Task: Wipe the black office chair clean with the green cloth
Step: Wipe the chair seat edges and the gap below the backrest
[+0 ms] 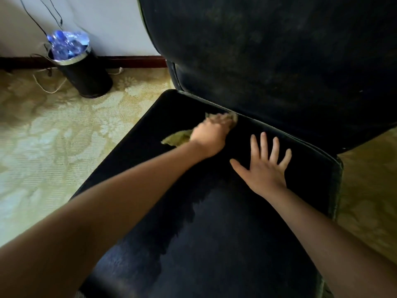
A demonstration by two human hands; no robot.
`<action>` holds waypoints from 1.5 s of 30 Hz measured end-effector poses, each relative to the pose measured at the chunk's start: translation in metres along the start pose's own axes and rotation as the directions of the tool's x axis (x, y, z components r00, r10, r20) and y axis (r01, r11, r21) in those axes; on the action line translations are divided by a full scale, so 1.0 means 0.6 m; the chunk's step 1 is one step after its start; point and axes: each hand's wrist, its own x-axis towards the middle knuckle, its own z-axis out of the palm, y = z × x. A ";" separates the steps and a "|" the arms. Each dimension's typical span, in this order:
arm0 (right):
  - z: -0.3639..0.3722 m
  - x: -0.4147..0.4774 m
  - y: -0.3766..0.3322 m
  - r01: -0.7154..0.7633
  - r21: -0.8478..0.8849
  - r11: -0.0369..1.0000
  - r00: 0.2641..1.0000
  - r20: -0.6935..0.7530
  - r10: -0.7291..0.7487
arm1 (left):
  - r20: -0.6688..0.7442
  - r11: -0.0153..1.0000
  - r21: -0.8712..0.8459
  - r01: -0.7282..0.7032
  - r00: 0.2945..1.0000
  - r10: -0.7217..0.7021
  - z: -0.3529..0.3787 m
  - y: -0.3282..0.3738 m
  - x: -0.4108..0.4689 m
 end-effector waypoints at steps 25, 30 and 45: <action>0.007 0.009 0.003 0.065 -0.022 0.998 0.997 -0.046 -0.066 | -0.180 0.886 0.031 0.463 0.875 -0.450 -0.058 -0.201 0.073; 0.006 0.008 0.000 0.062 -0.026 0.998 0.996 -0.056 -0.063 | -0.109 0.949 0.004 0.314 0.944 -0.312 -0.063 -0.172 0.076; 0.004 0.014 -0.001 0.080 -0.049 0.996 0.995 -0.062 -0.083 | -0.184 0.862 0.103 0.497 0.861 -0.474 -0.066 -0.199 0.040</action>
